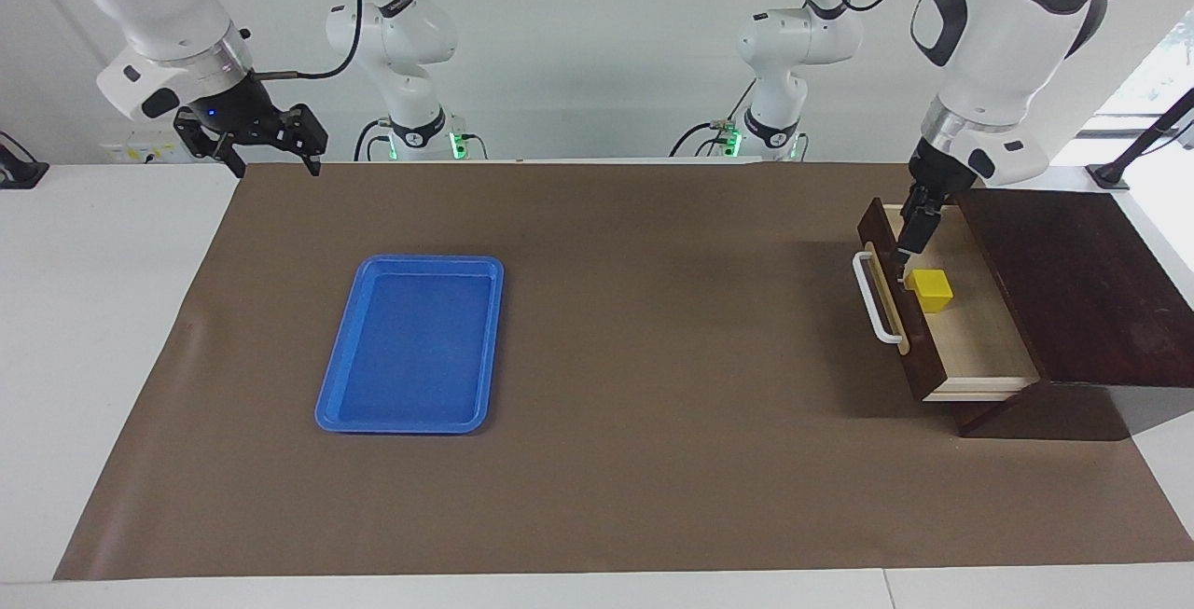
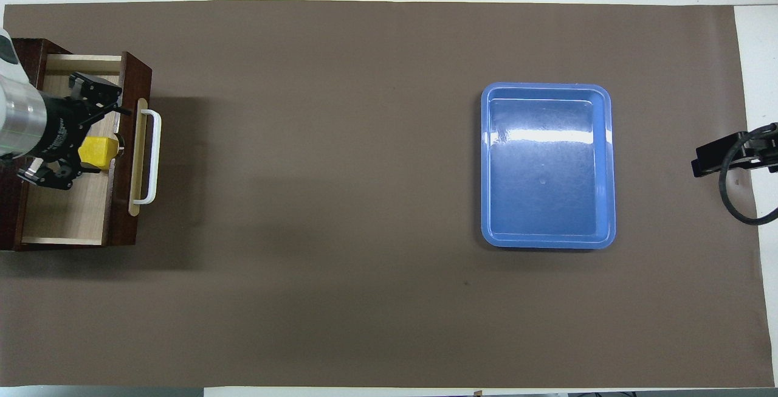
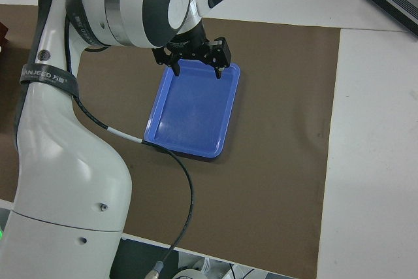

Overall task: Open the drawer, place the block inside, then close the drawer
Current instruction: 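Push the open drawer shut with the left gripper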

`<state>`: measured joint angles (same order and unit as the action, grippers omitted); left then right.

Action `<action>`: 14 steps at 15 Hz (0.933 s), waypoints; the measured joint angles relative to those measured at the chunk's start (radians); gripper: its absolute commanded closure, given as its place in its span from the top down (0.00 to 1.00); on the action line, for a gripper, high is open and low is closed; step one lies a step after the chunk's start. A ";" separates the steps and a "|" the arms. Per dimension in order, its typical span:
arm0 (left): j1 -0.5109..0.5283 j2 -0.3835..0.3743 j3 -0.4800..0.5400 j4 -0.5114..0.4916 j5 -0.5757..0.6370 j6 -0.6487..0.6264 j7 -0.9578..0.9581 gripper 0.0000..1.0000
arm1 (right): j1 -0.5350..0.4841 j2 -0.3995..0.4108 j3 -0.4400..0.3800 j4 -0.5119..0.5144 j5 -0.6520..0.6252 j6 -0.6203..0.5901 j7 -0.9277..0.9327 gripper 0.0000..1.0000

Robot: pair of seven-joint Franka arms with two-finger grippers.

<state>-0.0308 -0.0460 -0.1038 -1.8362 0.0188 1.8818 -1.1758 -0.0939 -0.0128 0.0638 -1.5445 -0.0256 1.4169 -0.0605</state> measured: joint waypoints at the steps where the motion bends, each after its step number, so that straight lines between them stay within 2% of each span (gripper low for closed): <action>1: -0.013 0.005 0.000 -0.025 0.005 0.026 -0.051 1.00 | 0.000 0.000 0.000 0.000 0.000 0.000 0.000 1.00; 6: -0.038 0.059 0.002 -0.102 0.041 0.135 -0.194 1.00 | 0.000 0.000 0.000 0.000 0.000 0.000 0.000 1.00; 11: 0.004 0.100 0.015 -0.134 0.082 0.240 -0.188 1.00 | 0.000 0.000 0.000 0.000 0.000 0.000 0.000 1.00; 14: 0.039 0.102 0.014 -0.135 0.082 0.247 -0.156 1.00 | 0.000 0.000 0.000 0.000 0.000 0.000 0.000 1.00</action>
<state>0.0085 0.0560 -0.0899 -1.9717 0.1004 2.1290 -1.3323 -0.0941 -0.0128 0.0634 -1.5445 -0.0256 1.4170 -0.0606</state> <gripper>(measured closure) 0.000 0.000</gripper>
